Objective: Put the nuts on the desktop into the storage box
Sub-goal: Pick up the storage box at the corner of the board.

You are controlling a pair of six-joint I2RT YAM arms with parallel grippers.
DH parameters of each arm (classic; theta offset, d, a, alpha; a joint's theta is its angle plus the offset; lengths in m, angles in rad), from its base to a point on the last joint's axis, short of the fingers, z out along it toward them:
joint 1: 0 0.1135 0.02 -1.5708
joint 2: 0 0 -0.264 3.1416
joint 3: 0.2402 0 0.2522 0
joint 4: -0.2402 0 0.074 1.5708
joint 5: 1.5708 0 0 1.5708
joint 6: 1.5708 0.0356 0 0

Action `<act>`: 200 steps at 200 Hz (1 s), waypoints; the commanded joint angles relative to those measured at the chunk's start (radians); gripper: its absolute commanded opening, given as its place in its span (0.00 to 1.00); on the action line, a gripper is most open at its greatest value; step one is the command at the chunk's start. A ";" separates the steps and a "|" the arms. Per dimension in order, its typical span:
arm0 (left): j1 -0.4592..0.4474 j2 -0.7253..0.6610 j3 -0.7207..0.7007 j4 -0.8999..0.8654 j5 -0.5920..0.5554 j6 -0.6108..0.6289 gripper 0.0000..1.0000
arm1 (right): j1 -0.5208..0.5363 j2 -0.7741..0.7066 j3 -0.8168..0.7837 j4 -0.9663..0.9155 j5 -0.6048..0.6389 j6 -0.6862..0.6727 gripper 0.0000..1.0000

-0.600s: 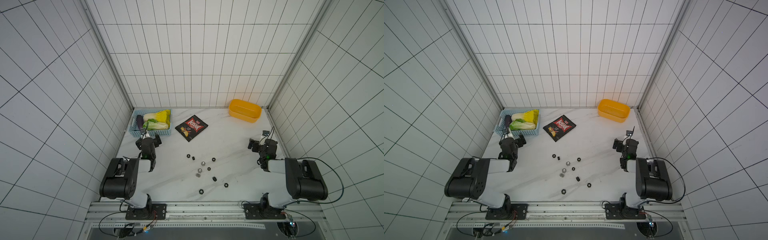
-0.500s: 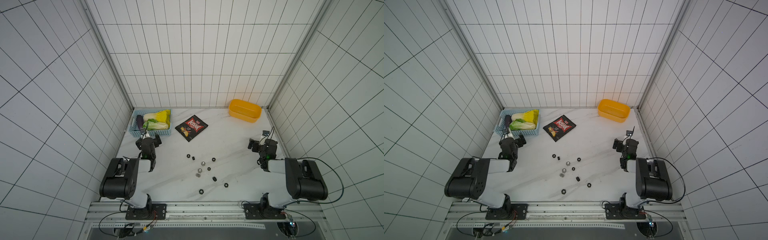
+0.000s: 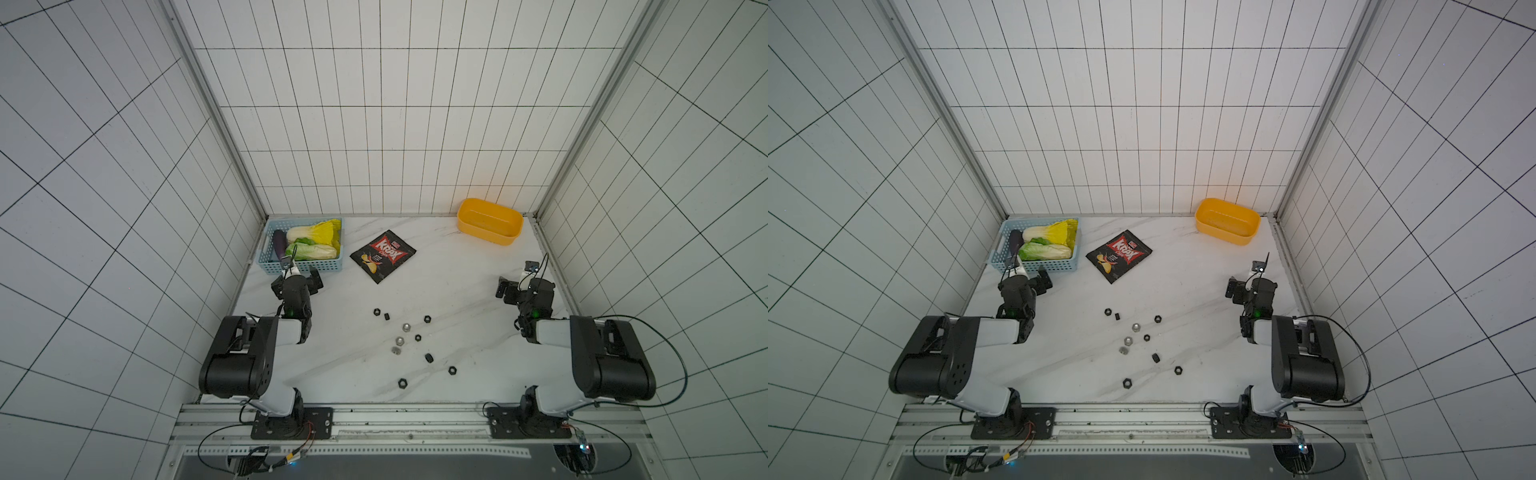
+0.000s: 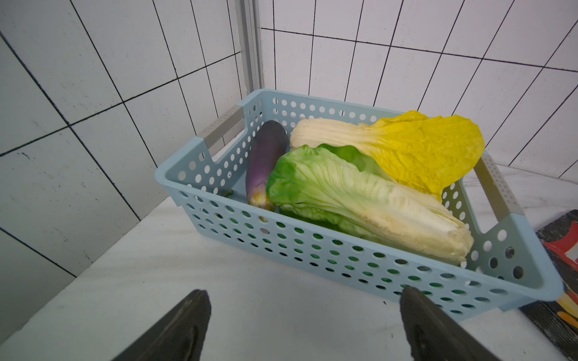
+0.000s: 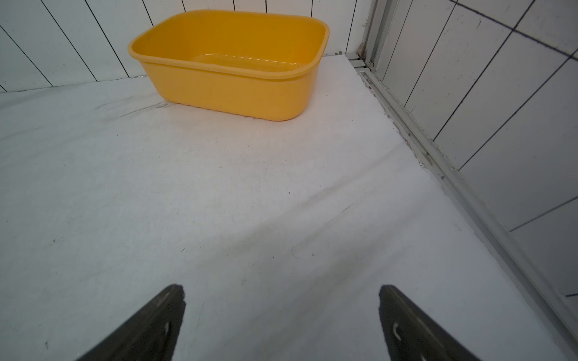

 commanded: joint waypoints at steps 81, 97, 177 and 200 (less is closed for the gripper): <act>0.004 0.011 0.016 0.017 -0.009 0.014 0.98 | -0.013 0.005 0.020 0.039 0.001 0.008 0.99; 0.000 0.010 0.012 0.023 -0.012 0.017 0.98 | -0.019 -0.022 -0.013 0.076 0.012 0.022 0.99; -0.043 -0.142 -0.027 -0.031 0.063 0.095 0.98 | -0.018 -0.474 -0.044 -0.239 -0.030 0.044 0.99; -0.044 -0.253 0.016 -0.224 0.156 0.099 0.98 | -0.018 -0.627 -0.011 -0.413 -0.036 0.038 0.99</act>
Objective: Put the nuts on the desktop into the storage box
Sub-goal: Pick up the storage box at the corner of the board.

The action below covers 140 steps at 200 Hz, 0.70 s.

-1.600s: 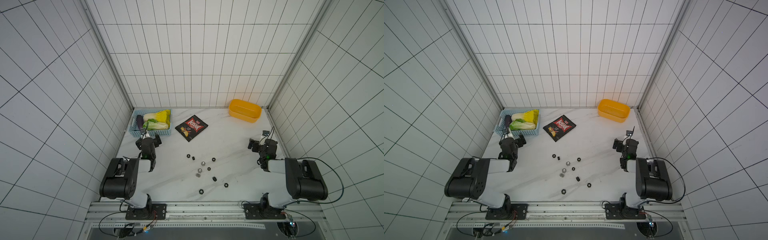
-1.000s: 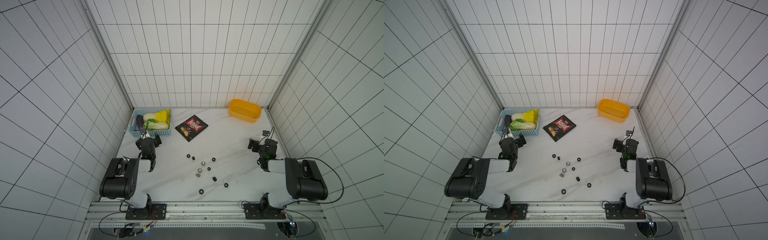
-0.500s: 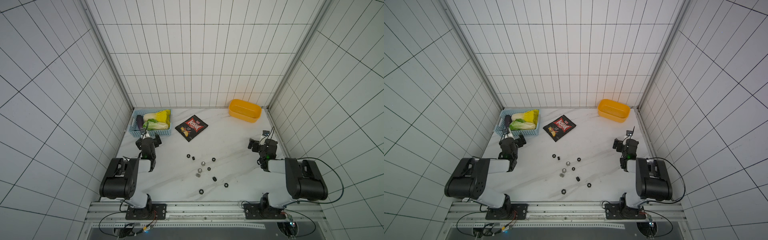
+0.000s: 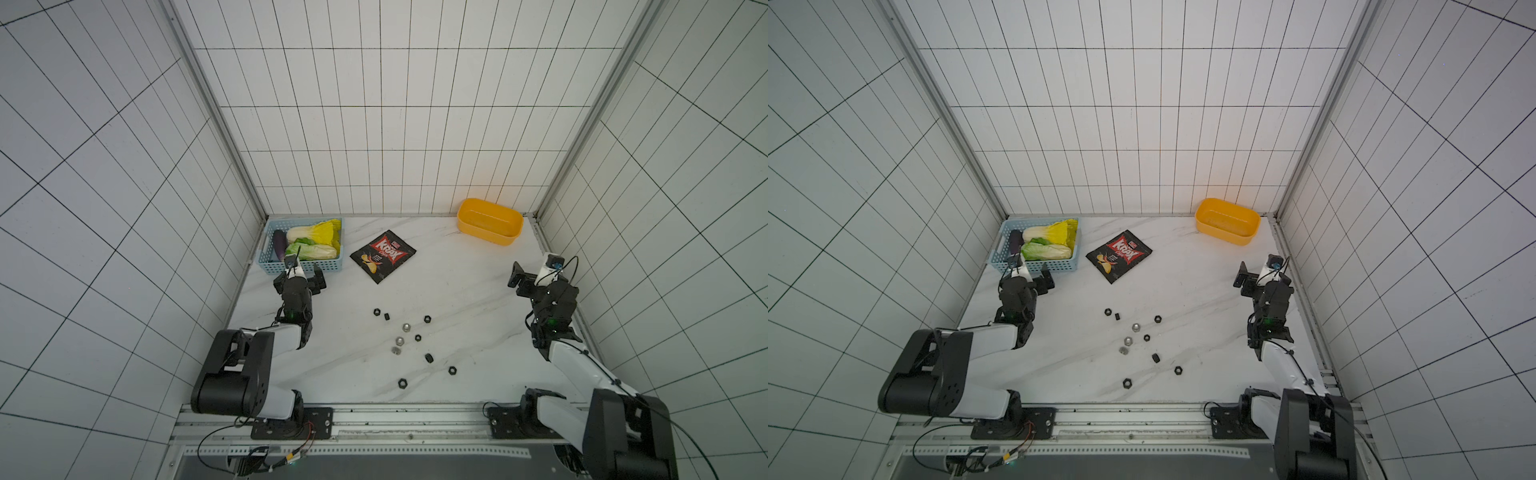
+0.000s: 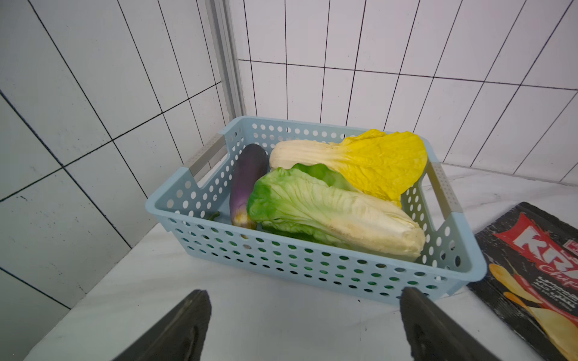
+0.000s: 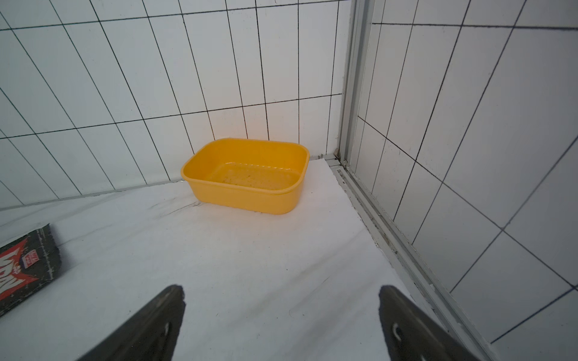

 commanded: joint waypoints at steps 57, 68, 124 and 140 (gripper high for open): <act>-0.015 -0.212 0.345 -0.822 0.416 0.246 0.98 | -0.005 -0.267 0.248 -0.798 0.201 0.161 0.99; -0.016 -0.195 0.430 -0.998 0.472 0.290 0.98 | -0.007 -0.246 0.289 -0.852 0.236 0.221 0.99; -0.015 -0.252 0.484 -1.244 0.573 0.394 0.98 | -0.011 0.000 0.404 -0.823 0.119 0.300 0.99; -0.014 -0.265 0.476 -1.265 0.562 0.403 0.98 | -0.011 0.111 0.472 -0.829 0.120 0.318 1.00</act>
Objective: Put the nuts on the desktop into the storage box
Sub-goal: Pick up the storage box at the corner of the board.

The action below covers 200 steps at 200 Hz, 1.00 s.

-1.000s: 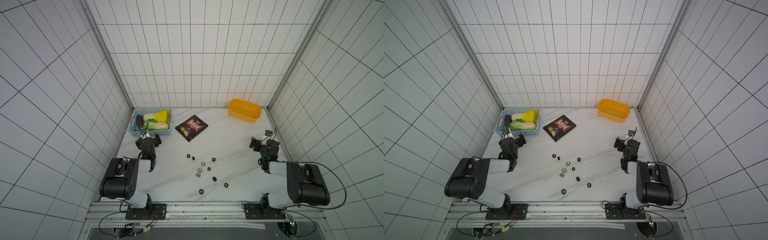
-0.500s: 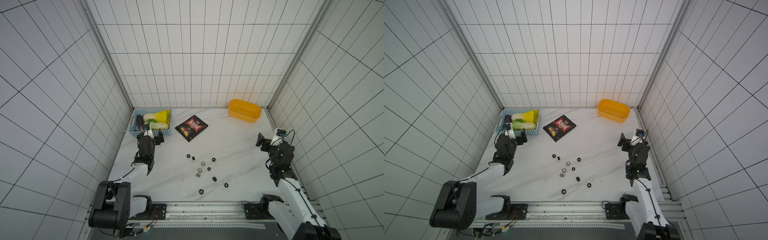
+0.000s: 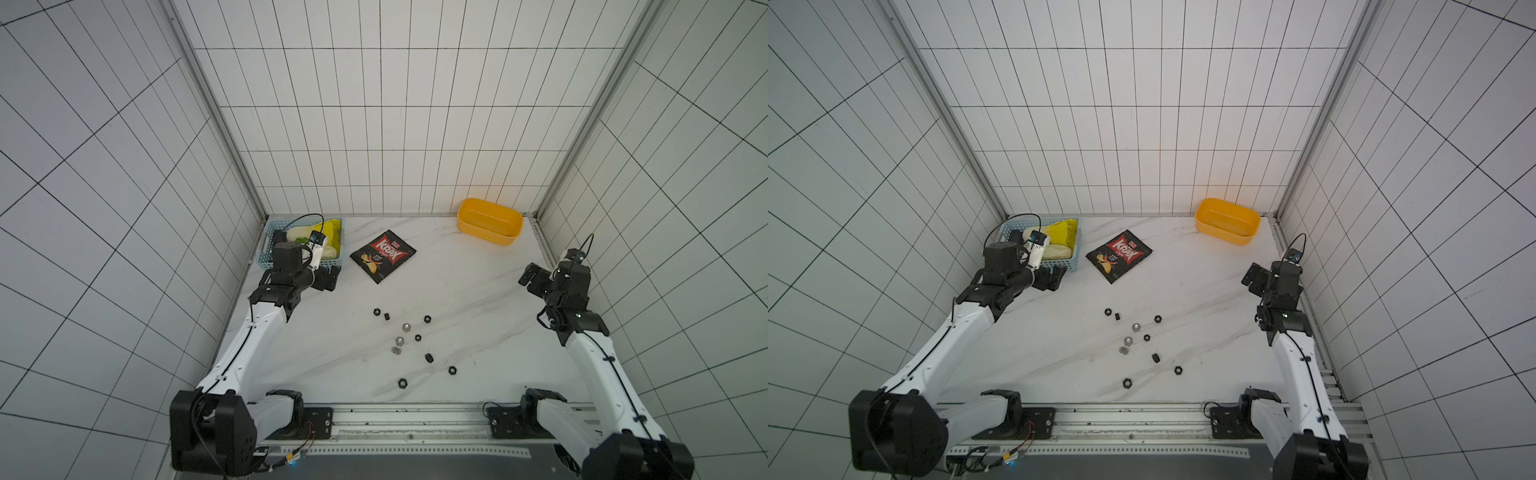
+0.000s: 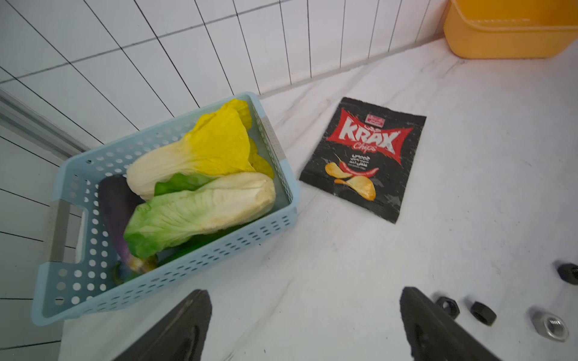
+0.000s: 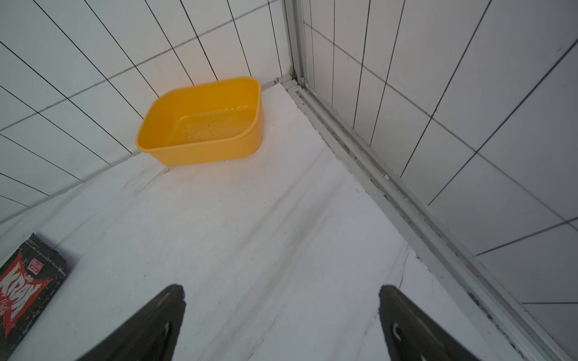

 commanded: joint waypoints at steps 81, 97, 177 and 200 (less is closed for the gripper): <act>0.007 -0.040 -0.064 -0.138 0.020 0.059 0.98 | -0.021 0.666 0.494 -0.034 -0.006 0.155 1.00; 0.008 -0.035 -0.064 -0.138 0.013 0.060 0.98 | -0.029 0.742 0.565 -0.030 -0.015 0.154 1.00; 0.007 0.000 -0.071 -0.144 0.031 0.067 0.97 | -0.093 1.056 0.853 0.022 -0.173 0.174 0.98; 0.004 0.011 -0.067 -0.155 0.042 0.070 0.97 | -0.100 1.143 0.969 0.013 -0.192 0.143 0.97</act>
